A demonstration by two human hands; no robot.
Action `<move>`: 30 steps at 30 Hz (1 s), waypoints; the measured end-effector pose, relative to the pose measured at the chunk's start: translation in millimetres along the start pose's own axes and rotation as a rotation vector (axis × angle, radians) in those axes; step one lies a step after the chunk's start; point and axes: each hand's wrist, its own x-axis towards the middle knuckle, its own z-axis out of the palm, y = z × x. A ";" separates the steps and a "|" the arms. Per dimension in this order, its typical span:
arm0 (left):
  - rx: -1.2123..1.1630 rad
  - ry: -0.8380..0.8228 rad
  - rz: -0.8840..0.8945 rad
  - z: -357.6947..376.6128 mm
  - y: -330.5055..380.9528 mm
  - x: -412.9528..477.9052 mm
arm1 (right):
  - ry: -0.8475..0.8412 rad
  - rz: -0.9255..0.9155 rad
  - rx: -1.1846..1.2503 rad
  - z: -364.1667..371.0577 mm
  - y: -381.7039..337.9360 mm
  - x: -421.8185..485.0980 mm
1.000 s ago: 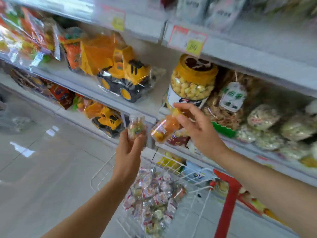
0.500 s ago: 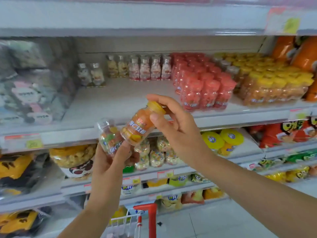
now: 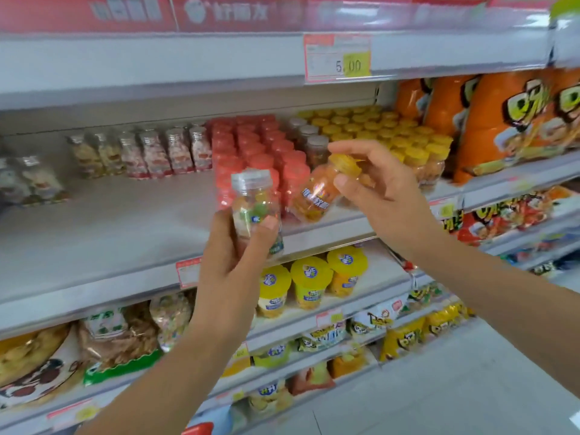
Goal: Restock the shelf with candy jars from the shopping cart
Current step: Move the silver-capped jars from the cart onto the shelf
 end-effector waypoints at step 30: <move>1.307 0.204 0.149 134.8 19.9 113.6 | -0.037 -0.011 -0.196 -161.3 65.2 29.9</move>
